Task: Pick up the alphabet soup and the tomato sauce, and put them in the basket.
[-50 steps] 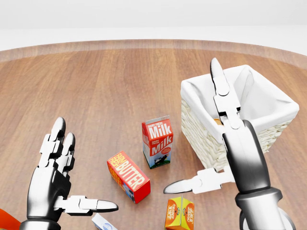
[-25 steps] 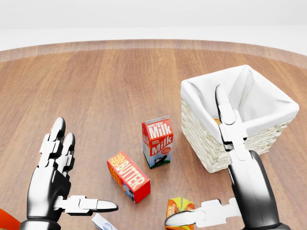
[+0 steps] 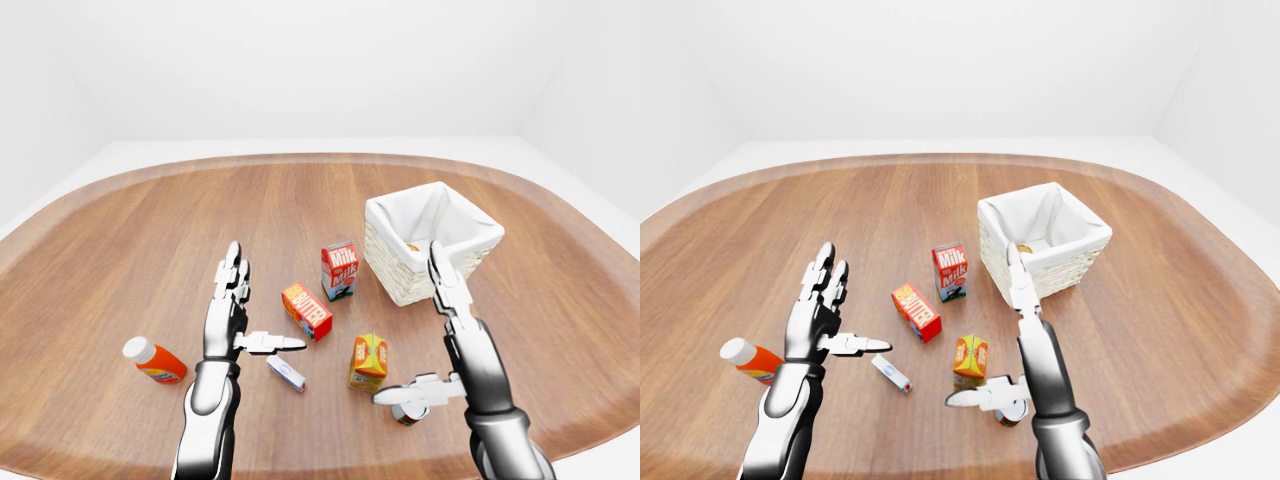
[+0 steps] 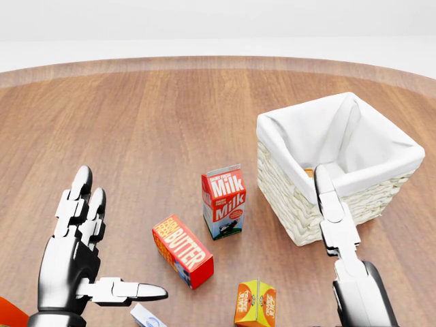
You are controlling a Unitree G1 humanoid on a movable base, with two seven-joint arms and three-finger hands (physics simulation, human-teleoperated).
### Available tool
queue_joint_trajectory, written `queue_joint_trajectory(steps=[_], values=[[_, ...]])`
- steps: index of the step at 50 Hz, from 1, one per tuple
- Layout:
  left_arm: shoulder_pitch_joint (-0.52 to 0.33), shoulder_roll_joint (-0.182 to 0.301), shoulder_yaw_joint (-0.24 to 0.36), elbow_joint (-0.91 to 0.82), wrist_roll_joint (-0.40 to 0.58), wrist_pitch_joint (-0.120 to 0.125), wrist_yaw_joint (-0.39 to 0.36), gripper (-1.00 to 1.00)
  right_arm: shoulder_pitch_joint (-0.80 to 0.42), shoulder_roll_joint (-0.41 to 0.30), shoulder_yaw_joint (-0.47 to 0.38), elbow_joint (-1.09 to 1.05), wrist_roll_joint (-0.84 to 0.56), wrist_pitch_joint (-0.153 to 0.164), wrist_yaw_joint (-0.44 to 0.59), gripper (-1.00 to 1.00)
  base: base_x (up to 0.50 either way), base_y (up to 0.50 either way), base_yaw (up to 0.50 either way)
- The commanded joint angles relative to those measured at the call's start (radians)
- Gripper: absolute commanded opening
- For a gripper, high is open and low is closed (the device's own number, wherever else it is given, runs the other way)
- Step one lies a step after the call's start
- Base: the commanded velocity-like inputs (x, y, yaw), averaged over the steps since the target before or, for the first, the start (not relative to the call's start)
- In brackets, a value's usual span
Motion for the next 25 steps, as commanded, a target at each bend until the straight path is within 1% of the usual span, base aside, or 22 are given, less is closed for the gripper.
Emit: queue_joint_trajectory(steps=[1, 5, 10, 15, 25], values=[[-0.002, -0.001, 0.006, 0.004, -0.007, 0.0, -0.001, 1.0, 0.084, -0.024, 0.034, 0.022, -0.001, 0.0, -0.05, 1.0, 0.0, 0.0, 0.0], [0.0, -0.001, 0.005, -0.002, -0.008, 0.0, 0.0, 1.0, 0.103, -0.037, 0.044, 0.001, -0.002, 0.0, -0.058, 1.0, 0.0, 0.0, 0.0], [-0.006, -0.002, 0.007, 0.002, -0.008, 0.0, 0.003, 1.0, 0.122, -0.045, 0.042, -0.074, -0.002, 0.0, -0.045, 1.0, 0.0, 0.0, 0.0], [-0.005, -0.002, 0.006, 0.002, -0.01, 0.0, 0.004, 1.0, 0.139, -0.05, 0.049, -0.083, -0.007, 0.0, -0.051, 1.0, 0.0, 0.0, 0.0], [-0.003, -0.001, 0.005, 0.0, -0.01, 0.0, 0.002, 1.0, 0.216, -0.073, 0.055, -0.125, -0.008, 0.0, -0.069, 1.0, 0.0, 0.0, 0.0]])
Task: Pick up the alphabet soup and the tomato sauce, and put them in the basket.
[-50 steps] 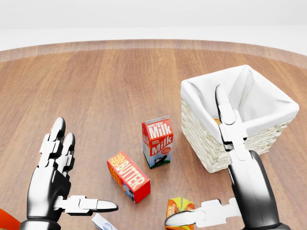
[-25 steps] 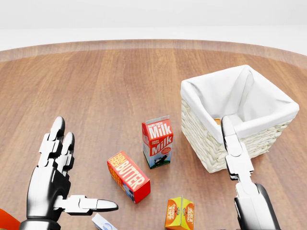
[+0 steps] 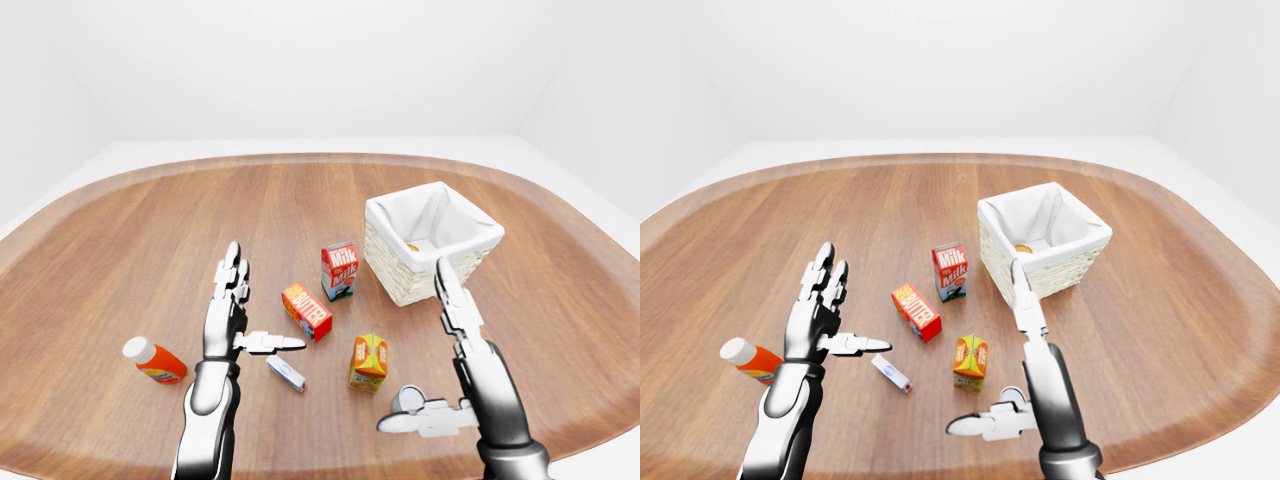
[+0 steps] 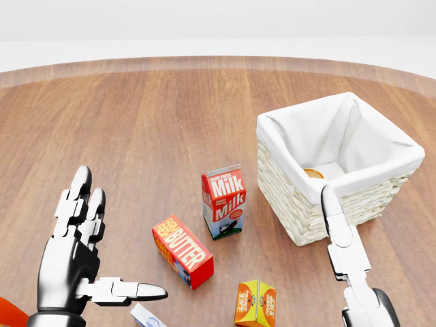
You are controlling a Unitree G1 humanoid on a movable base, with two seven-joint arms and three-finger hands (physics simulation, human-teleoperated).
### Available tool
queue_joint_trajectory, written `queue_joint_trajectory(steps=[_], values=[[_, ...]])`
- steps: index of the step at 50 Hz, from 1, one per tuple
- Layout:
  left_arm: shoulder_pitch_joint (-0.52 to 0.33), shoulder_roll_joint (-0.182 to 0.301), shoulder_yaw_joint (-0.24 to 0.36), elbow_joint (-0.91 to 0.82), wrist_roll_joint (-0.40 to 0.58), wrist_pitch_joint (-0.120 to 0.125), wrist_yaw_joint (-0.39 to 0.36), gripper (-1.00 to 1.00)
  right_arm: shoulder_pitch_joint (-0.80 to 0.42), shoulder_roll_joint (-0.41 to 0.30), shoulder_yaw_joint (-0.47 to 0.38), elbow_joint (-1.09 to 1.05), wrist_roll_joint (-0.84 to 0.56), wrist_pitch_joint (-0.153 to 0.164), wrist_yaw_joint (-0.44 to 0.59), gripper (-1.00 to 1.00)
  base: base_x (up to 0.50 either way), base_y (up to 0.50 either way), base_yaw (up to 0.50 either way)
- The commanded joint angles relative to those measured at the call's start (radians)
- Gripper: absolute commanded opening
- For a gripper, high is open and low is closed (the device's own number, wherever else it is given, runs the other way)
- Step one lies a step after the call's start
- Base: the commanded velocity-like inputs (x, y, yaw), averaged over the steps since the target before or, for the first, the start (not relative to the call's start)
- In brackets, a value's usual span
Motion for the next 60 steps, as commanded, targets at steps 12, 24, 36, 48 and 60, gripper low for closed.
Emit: queue_joint_trajectory(steps=[12, 24, 36, 48, 60], values=[[-0.003, -0.001, 0.005, 0.004, -0.007, 0.0, -0.001, 1.0, 0.107, -0.017, -0.025, 0.014, 0.014, 0.0, -0.03, 1.0, 0.0, 0.0, 0.0], [0.0, -0.002, 0.004, -0.002, -0.007, 0.0, 0.001, 1.0, 0.115, 0.004, -0.05, 0.097, 0.028, 0.0, -0.026, 1.0, 0.0, 0.0, 0.0], [-0.001, -0.001, 0.005, -0.003, -0.007, 0.0, 0.001, 1.0, 0.124, 0.022, -0.072, 0.136, 0.042, 0.0, -0.013, 1.0, 0.0, 0.0, 0.0], [-0.003, -0.001, 0.006, 0.0, -0.008, 0.0, 0.0, 1.0, 0.119, 0.031, -0.08, 0.164, 0.04, 0.0, -0.008, 1.0, 0.0, 0.0, 0.0], [0.002, -0.001, 0.005, -0.009, -0.007, 0.0, 0.0, 1.0, 0.118, 0.047, -0.109, 0.217, 0.056, 0.0, 0.008, 1.0, 0.0, 0.0, 0.0]])
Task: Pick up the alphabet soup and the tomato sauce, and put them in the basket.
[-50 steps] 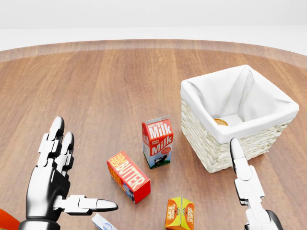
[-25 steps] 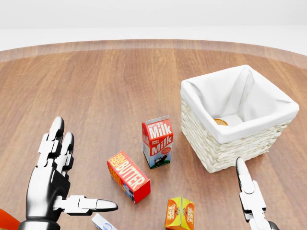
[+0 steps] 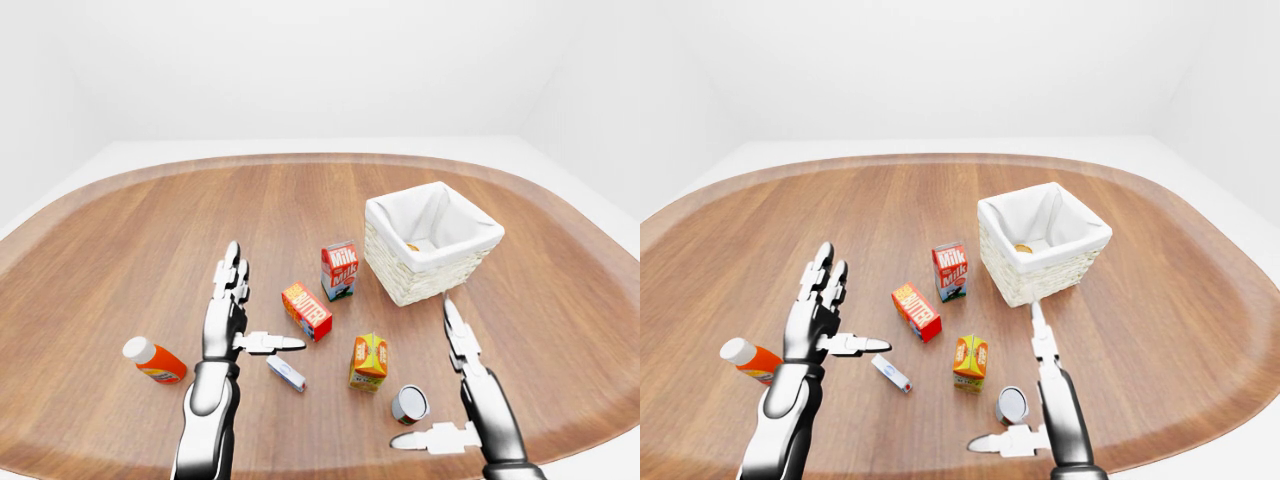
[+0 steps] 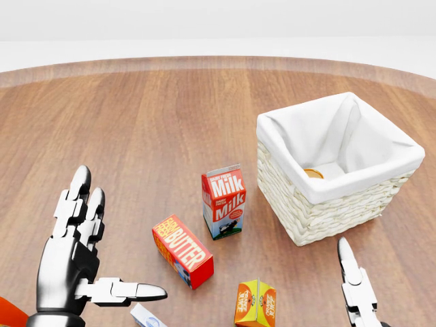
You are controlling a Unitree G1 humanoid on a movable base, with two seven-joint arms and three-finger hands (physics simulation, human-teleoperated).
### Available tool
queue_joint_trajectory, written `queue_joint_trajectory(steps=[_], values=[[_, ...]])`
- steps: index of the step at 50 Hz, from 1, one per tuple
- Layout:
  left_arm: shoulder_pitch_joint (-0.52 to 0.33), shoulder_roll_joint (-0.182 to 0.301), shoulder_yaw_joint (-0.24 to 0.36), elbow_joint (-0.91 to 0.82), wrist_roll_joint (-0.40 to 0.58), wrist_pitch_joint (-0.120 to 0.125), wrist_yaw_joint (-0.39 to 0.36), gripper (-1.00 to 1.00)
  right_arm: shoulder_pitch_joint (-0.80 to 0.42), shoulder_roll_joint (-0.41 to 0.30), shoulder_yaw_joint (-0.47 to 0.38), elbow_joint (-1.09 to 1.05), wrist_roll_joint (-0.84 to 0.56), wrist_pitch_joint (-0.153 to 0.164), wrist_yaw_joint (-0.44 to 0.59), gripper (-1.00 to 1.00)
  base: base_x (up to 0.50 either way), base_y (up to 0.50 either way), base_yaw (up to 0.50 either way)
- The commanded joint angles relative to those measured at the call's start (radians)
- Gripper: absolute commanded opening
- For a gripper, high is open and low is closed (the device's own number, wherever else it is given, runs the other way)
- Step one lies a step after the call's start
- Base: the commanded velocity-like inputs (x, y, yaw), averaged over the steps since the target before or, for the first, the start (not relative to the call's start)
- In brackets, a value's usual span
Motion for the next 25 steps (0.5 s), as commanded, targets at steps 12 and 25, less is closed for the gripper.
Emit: queue_joint_trajectory(steps=[12, 25], values=[[0.0, -0.002, 0.003, -0.012, -0.006, 0.0, 0.002, 1.0, 0.001, 0.031, -0.043, 0.089, 0.014, 0.0, 0.021, 1.0, 0.0, 0.0, 0.0], [0.0, -0.002, 0.003, -0.013, -0.005, 0.0, 0.002, 1.0, 0.004, 0.05, -0.073, 0.131, 0.017, 0.0, 0.04, 1.0, 0.0, 0.0, 0.0]])
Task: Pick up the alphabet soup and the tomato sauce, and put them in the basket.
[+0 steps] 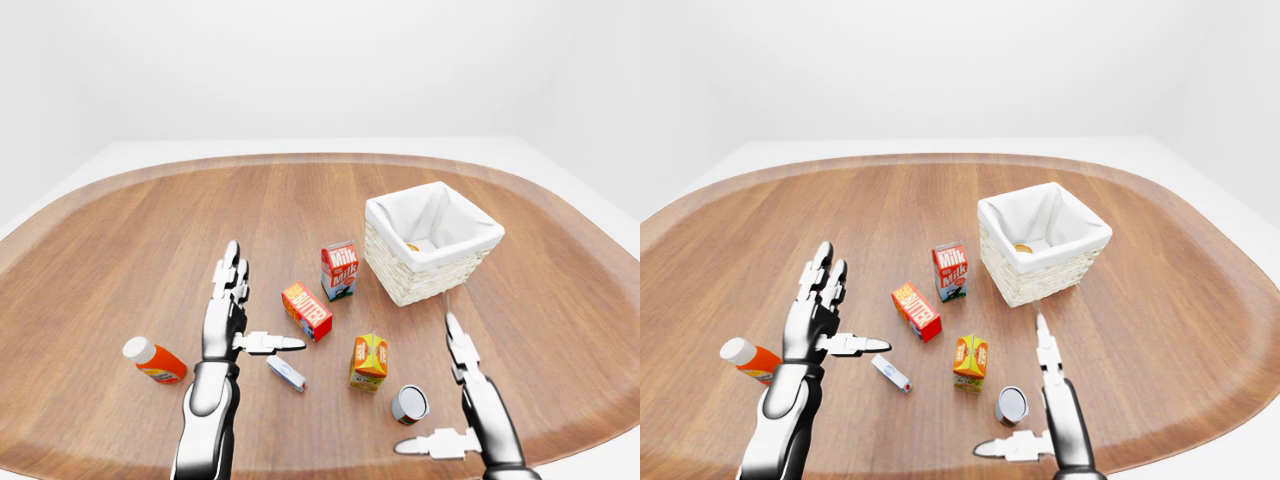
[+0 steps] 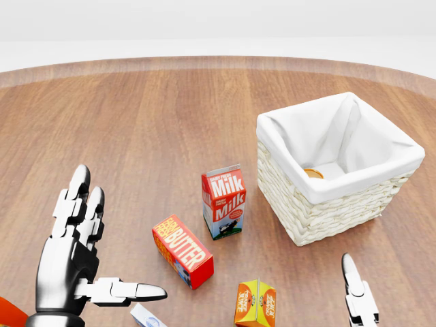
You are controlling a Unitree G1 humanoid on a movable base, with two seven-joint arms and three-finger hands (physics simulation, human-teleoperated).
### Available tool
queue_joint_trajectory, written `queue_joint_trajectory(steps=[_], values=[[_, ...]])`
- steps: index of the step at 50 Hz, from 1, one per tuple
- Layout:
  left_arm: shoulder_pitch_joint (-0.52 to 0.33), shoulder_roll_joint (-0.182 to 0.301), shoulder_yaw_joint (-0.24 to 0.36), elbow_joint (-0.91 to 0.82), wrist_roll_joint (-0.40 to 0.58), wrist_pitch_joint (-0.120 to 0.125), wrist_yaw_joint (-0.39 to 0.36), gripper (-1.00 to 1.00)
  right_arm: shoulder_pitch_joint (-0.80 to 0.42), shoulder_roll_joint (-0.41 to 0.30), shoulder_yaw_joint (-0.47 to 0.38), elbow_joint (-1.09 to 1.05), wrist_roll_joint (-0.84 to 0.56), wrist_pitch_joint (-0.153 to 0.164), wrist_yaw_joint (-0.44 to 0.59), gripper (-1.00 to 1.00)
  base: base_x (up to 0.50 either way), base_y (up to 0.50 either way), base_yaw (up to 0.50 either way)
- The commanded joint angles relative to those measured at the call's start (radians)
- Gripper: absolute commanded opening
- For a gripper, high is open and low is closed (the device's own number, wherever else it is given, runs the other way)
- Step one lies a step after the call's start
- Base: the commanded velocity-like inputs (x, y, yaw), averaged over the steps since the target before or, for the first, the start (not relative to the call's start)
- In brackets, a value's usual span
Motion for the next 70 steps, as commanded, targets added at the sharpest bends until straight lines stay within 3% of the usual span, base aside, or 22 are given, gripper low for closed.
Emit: queue_joint_trajectory(steps=[1, 36, 70], values=[[-0.003, -0.001, 0.004, -0.002, -0.006, 0.0, 0.001, 1.0, 0.001, 0.016, -0.033, 0.055, 0.008, 0.0, 0.012, 1.0, 0.0, 0.0, 0.0], [-0.003, -0.001, 0.004, -0.002, -0.006, 0.0, 0.001, 1.0, -0.031, 0.072, -0.091, 0.159, 0.008, 0.0, 0.063, 1.0, 0.0, 0.0, 0.0], [-0.003, -0.001, 0.004, -0.002, -0.006, 0.0, 0.001, 1.0, -0.075, 0.061, -0.094, 0.294, -0.005, 0.0, 0.03, 1.0, 0.0, 0.0, 0.0]])
